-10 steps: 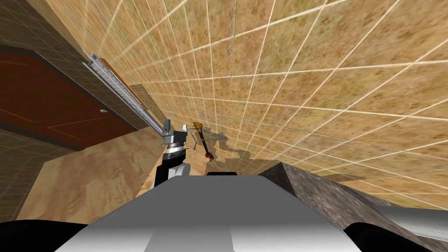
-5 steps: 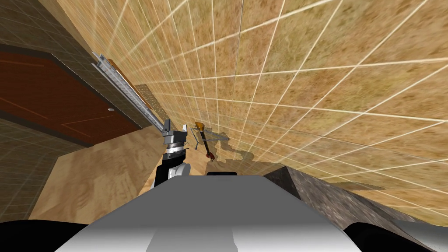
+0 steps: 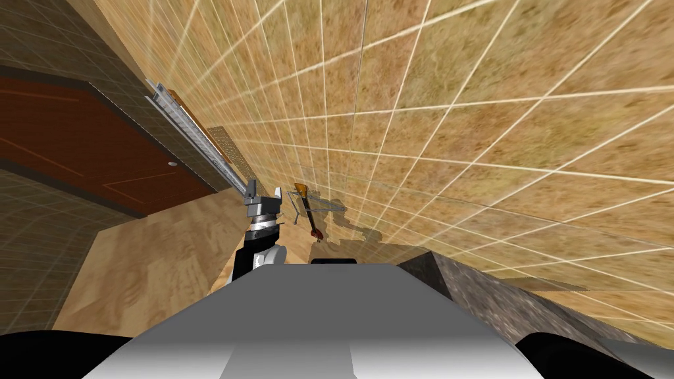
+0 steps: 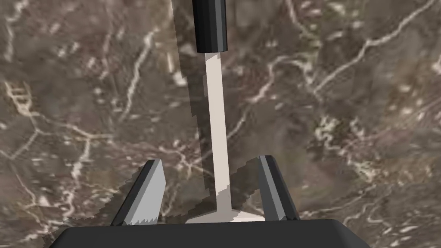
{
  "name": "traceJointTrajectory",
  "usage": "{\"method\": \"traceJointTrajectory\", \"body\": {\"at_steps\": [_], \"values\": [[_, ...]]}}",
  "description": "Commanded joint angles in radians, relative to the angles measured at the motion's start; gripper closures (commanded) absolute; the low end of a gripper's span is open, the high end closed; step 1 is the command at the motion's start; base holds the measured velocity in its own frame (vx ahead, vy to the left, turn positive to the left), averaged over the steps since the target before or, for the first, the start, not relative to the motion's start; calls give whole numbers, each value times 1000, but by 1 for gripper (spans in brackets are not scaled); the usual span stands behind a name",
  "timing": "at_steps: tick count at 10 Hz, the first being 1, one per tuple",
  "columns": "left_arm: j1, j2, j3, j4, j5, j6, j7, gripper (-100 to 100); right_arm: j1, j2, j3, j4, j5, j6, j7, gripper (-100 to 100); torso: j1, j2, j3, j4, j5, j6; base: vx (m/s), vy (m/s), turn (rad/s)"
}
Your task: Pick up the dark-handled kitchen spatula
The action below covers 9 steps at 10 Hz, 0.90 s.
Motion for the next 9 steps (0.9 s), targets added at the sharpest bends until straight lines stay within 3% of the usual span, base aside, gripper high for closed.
{"method": "traceJointTrajectory", "body": {"at_steps": [1, 4, 5, 6, 7, 8, 9], "values": [[0, 0, 0, 0, 0, 0, 0, 0, 0, 0, 0, 0, 0, 0, 0, 100, 0, 0, 0, 0, 0, 0, 0, 0, 0], [0, 0, 0, 0, 0, 0, 0, 0, 0, 0, 0, 0, 0, -1, 1, 100, 0, 0, 0, 0, 0, 0, 0, 0, 0], [0, 0, 0, 0, 0, 0, 0, 0, 0, 0, 0, 0, 0, -1, 1, 0, 0, 0, 0, 0, 0, 0, 0, 0, 0], [0, 0, 0, 0, 0, 0, 0, 0, 17, -7, -29, -25, -12, -25, -6, 100, 0, 0, 0, 0, 0, 0, 6, 11, -59], [0, 0, 0, 0, 0, 0, 0, 0, 29, -11, -49, -42, -21, -42, -8, 100, 1, -1, 0, 0, 1, 0, 12, 21, -72], [0, 0, 0, 0, 0, 0, 0, 0, 24, -5, -35, -36, -14, -28, -8, 100, 2, -1, -1, 0, 1, 0, 5, 10, -15], [0, 0, 0, 0, 0, 0, 0, 0, 26, -6, -38, -37, -15, -32, -7, 0, 1, -1, 0, 0, 0, 0, 0, 0, 0]]}}
